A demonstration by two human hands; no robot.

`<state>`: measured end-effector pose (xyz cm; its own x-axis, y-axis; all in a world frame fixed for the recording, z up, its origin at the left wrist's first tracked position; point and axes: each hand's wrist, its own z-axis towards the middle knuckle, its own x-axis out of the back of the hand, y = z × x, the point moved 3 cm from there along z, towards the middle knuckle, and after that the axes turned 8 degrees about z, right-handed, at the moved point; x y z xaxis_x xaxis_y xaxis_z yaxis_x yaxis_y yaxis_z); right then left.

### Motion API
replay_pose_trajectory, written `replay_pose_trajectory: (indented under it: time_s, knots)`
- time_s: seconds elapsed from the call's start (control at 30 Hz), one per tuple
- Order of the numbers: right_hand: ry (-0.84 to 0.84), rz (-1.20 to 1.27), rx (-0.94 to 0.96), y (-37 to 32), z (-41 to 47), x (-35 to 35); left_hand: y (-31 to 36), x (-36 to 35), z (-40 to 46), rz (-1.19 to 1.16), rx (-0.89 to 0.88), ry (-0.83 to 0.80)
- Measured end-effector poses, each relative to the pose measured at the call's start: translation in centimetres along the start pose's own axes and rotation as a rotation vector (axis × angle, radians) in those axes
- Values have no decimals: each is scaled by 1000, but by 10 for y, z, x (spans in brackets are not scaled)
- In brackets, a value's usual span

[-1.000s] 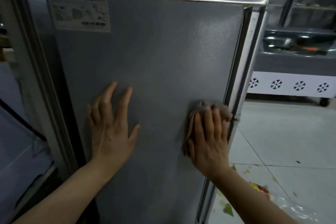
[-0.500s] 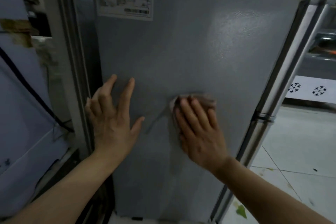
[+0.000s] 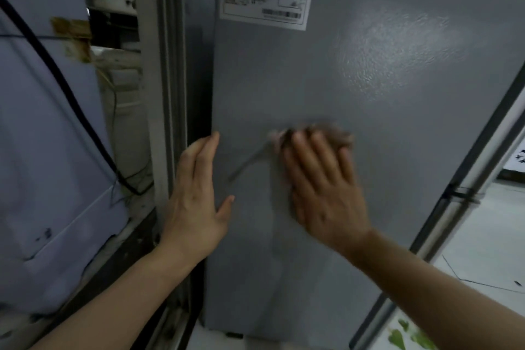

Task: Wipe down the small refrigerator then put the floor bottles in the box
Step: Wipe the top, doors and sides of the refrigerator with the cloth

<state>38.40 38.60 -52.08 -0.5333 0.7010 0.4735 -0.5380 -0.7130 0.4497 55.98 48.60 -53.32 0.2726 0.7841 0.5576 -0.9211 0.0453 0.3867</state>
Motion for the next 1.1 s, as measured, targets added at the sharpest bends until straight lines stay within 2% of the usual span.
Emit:
replay_pose_trajectory:
  time_s: [0.1,0.17,0.23,0.33,0.4,0.47,0.6,0.7,0.77,0.87,0.93,1.0,1.1]
  knots:
    - [-218,-8,235,-26,-30,-14,-4,1,-3,-91,20,-21]
    - [-241,-24,272,-26,-27,-13,-9,3,-6,-139,40,-43]
    - [-139,-29,191,-19,0,-4,-17,3,-10,-153,53,-62]
    - [135,-13,-19,-9,57,7,-27,1,-17,-168,89,-88]
    - [201,-8,-88,-13,73,3,-32,-2,-20,-183,110,-100]
    - [140,-8,-51,-26,62,-9,-35,-3,-24,-198,117,-110]
    - [-181,-35,275,-56,9,-32,-40,0,-32,-192,148,-118]
    - [-259,-64,351,-56,7,-30,-47,7,-37,-138,179,-89]
    - [-176,-51,299,-50,30,-20,-53,12,-38,-115,187,-66]
    - [55,-48,140,-41,79,-6,-62,14,-40,-88,192,-30]
    - [125,-41,96,-44,95,-6,-66,13,-43,-88,204,-13]
    - [115,-30,107,-52,91,-13,-70,10,-47,-96,208,-8]
    - [-22,-15,258,-73,56,-34,-75,5,-56,-114,230,-22]
